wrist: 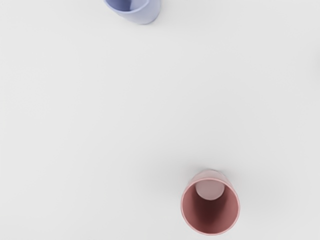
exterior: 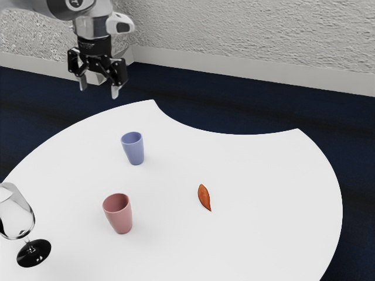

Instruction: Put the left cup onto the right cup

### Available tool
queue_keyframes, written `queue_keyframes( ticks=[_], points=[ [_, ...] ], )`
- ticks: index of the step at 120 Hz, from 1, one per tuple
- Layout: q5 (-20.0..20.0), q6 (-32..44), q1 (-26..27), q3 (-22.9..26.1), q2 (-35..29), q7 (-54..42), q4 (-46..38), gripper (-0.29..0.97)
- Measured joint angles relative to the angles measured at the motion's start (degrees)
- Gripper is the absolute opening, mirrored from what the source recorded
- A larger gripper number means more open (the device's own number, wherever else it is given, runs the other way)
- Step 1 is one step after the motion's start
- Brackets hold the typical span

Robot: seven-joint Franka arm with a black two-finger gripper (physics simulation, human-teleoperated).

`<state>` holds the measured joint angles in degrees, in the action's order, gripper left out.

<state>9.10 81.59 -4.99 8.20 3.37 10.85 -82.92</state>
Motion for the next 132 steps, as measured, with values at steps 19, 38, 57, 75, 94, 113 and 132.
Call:
queue_keyframes(
  ticks=[19,38,57,75,94,113,132],
  points=[
    [0.21,2.68,-0.85,0.24,2.94,0.21,0.08,0.68],
    [0.39,8.76,-0.44,-0.16,8.97,0.27,0.16,0.68],
    [0.52,15.03,-0.52,-2.09,14.97,0.33,0.25,0.68],
    [0.50,20.75,-0.58,-4.97,19.74,-0.09,0.87,0.68],
    [0.34,27.43,-0.52,-6.09,24.17,-1.76,1.34,0.68],
    [0.11,31.21,-0.47,-6.01,28.05,-3.44,4.66,0.68],
    [-0.31,33.89,-0.95,-6.16,31.25,-5.25,5.92,0.68]
  ],
)
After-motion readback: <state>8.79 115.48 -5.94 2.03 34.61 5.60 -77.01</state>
